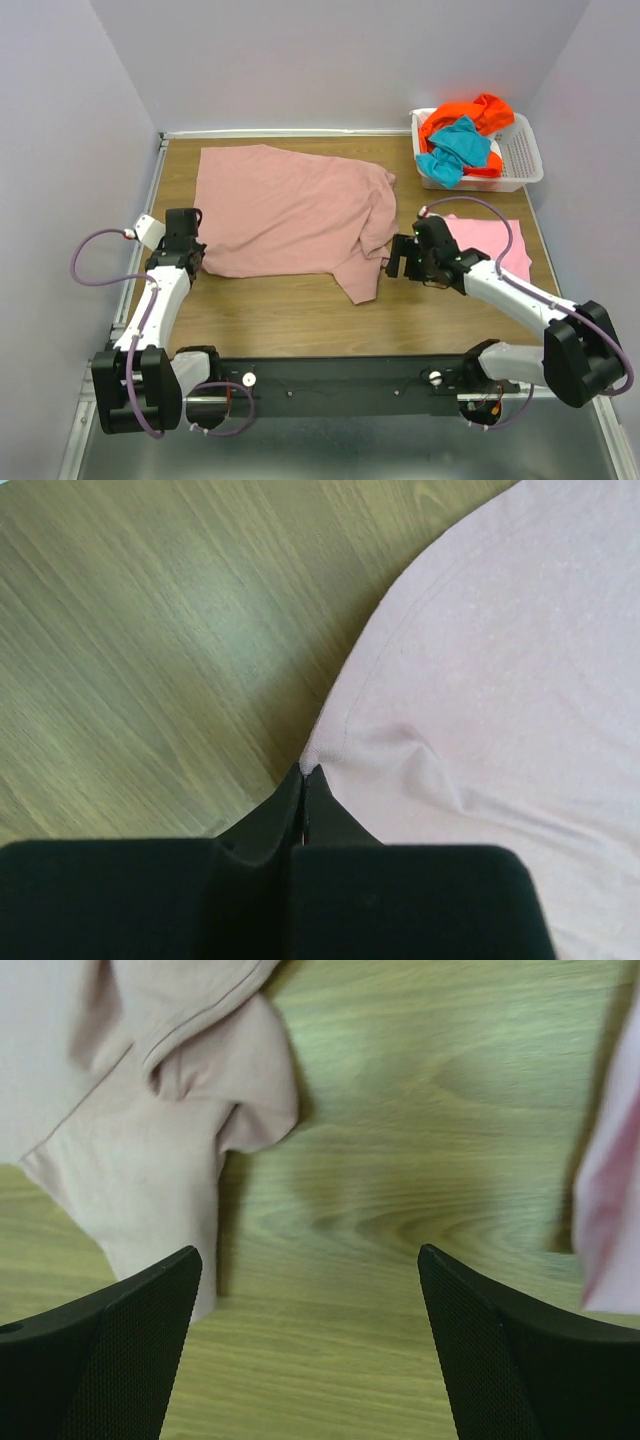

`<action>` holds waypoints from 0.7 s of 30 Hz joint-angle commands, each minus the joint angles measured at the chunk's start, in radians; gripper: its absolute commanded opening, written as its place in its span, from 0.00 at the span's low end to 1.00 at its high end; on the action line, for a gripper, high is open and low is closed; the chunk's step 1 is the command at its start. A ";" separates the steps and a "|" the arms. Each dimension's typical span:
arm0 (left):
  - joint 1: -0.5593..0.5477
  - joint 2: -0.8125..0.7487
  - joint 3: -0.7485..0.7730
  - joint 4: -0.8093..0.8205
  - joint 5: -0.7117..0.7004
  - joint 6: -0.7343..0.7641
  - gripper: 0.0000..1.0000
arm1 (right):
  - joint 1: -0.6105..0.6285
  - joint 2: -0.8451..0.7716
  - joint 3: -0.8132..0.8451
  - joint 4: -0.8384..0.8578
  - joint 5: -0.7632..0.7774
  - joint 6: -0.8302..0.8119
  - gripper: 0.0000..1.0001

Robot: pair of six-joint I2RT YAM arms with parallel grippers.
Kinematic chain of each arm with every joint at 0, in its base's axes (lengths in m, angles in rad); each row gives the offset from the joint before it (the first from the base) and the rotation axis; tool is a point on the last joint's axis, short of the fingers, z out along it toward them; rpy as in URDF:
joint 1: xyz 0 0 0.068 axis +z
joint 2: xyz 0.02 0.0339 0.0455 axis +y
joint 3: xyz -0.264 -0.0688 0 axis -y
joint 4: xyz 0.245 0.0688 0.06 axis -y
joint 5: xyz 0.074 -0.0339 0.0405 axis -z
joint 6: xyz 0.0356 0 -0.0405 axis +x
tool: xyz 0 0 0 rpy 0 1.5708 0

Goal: Fold and stack the t-shirts
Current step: Flatten the tshirt out

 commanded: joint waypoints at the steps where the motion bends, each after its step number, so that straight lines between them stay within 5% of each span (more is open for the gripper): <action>1: 0.004 0.016 -0.009 0.003 0.002 0.022 0.00 | 0.088 -0.001 -0.007 -0.017 -0.048 0.028 0.95; 8: 0.004 0.004 -0.029 0.031 0.036 0.034 0.00 | 0.213 0.093 0.010 0.034 0.017 0.114 0.89; 13: 0.004 0.001 -0.024 0.029 0.044 0.047 0.00 | 0.269 0.203 0.065 0.080 0.035 0.136 0.76; 21: 0.004 -0.024 -0.018 0.031 0.059 0.056 0.00 | 0.285 0.305 0.103 0.109 0.110 0.166 0.22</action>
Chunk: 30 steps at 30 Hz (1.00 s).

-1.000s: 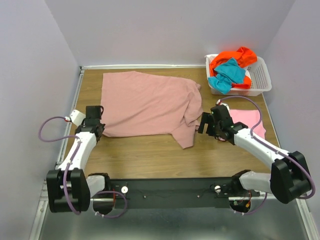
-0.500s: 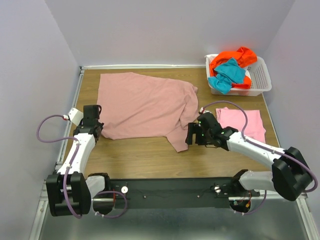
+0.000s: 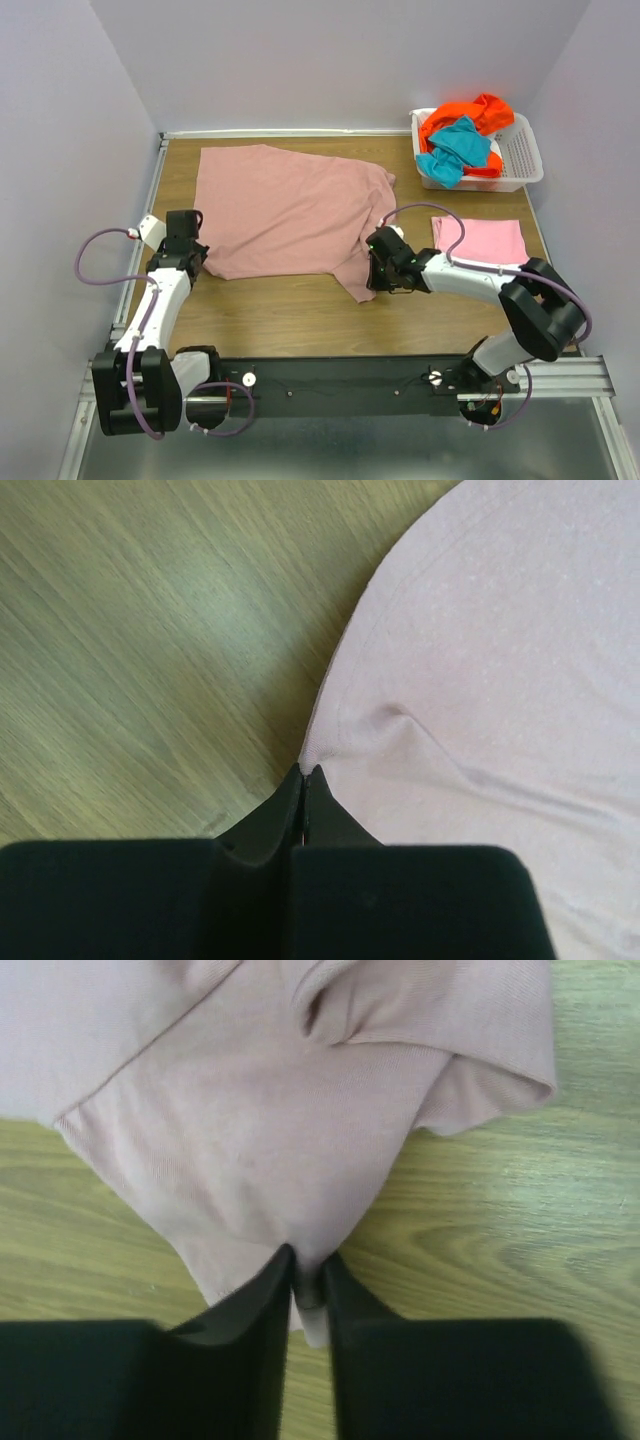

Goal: Fold and stack the t-shirts
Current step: Flatten the tshirt out

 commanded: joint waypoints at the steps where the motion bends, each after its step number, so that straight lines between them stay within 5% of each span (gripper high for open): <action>1: 0.004 -0.035 0.015 -0.001 0.011 0.022 0.00 | 0.006 0.010 0.028 0.007 0.089 0.007 0.09; 3: 0.002 -0.060 0.037 -0.018 0.032 0.034 0.00 | 0.006 -0.023 0.047 -0.002 0.109 -0.005 0.01; 9: 0.002 -0.193 0.190 -0.035 0.103 0.094 0.00 | 0.006 -0.208 0.215 -0.158 0.297 -0.063 0.00; 18: 0.000 -0.305 0.671 -0.157 0.132 0.143 0.00 | 0.006 -0.369 0.635 -0.296 0.472 -0.238 0.00; 30: 0.000 -0.244 1.190 -0.199 0.262 0.221 0.00 | 0.006 -0.425 1.077 -0.401 0.344 -0.394 0.00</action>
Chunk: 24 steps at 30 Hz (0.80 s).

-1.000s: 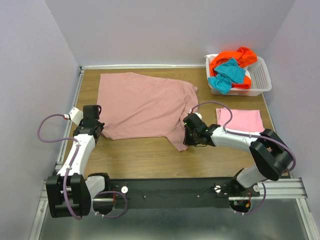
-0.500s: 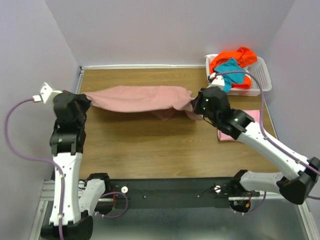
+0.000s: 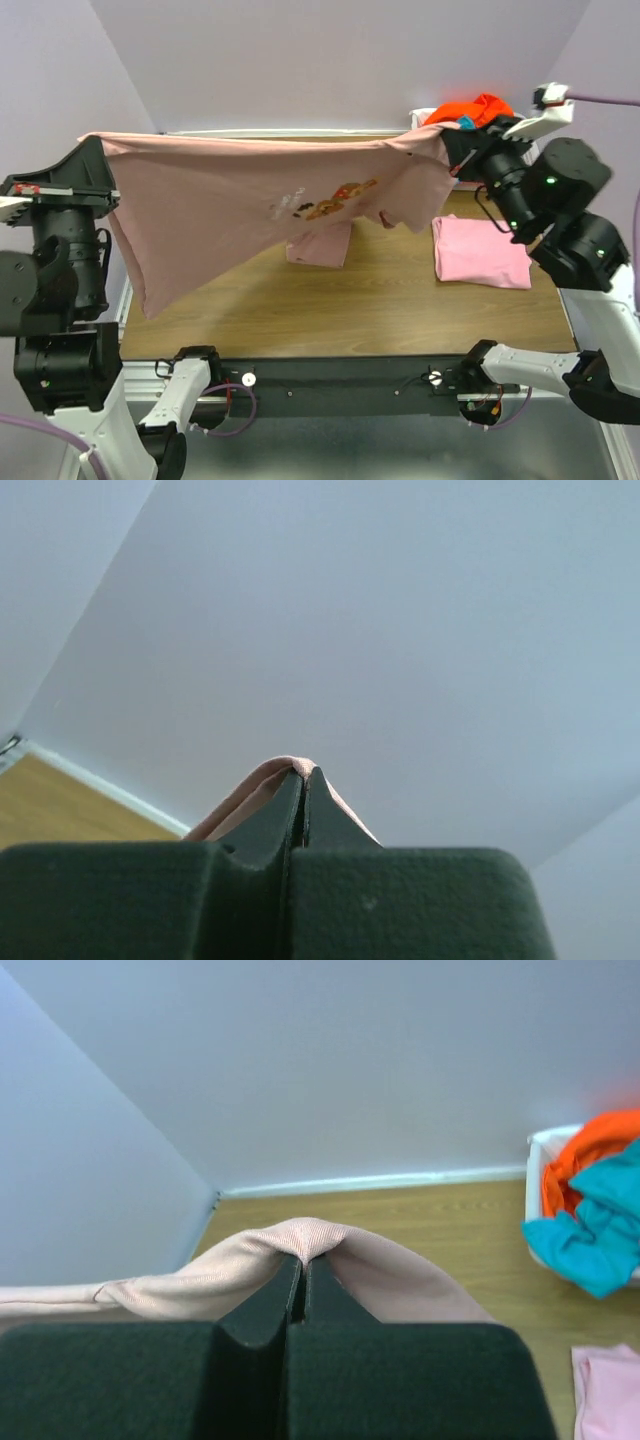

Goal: Fold and stack the t-shirts
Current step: Flatten the tshirt out

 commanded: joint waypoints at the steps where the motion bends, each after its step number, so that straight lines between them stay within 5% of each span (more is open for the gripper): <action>1: 0.000 0.032 0.082 -0.028 0.061 0.047 0.00 | 0.005 -0.012 0.126 -0.068 -0.040 -0.091 0.01; 10: 0.001 0.128 0.050 0.054 0.057 0.066 0.00 | 0.003 0.173 0.296 -0.065 0.156 -0.241 0.00; 14: 0.001 0.298 0.039 0.106 0.002 0.085 0.00 | -0.008 0.314 0.316 0.033 0.273 -0.342 0.00; 19: 0.003 0.451 0.016 0.260 0.006 0.113 0.00 | -0.199 0.469 0.378 0.110 0.054 -0.359 0.00; 24: 0.003 0.722 0.342 0.203 0.035 0.181 0.00 | -0.259 0.678 0.595 0.181 -0.043 -0.485 0.00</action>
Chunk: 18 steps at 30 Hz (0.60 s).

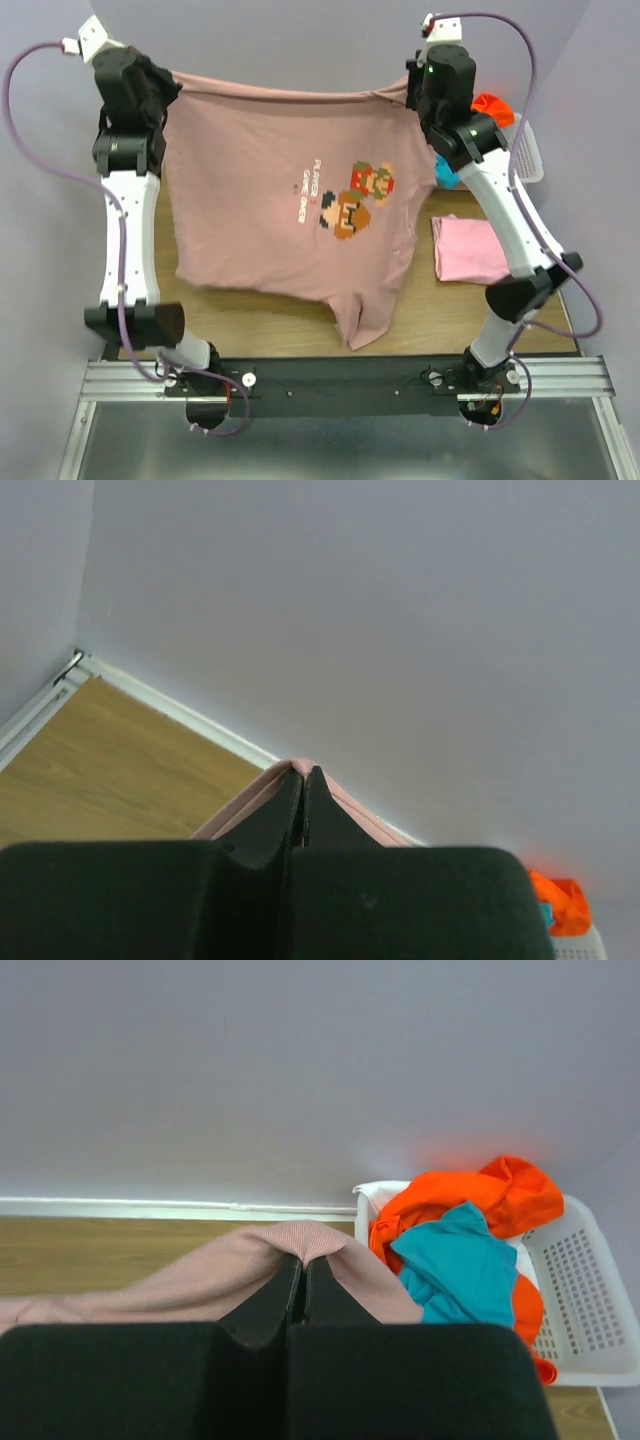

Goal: Fold and stack the t-shirts
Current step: Flatten the tshirt out

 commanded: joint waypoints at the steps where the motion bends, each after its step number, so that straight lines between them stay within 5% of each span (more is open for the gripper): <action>1: 0.003 0.133 0.294 0.019 0.008 0.070 0.00 | -0.031 0.089 0.304 0.122 -0.107 -0.128 0.00; 4: 0.004 0.222 0.577 -0.058 0.028 0.084 0.00 | -0.031 0.143 0.428 0.132 -0.124 -0.165 0.00; 7: 0.004 0.172 0.584 -0.020 0.032 0.092 0.00 | -0.030 0.097 0.451 0.159 -0.123 -0.176 0.01; 14: 0.004 -0.185 -0.121 0.210 -0.113 0.126 0.00 | -0.033 -0.230 -0.158 0.165 -0.210 -0.062 0.00; 18: 0.004 -0.383 -0.537 0.287 -0.227 0.069 0.00 | -0.030 -0.411 -0.561 0.156 -0.447 0.131 0.00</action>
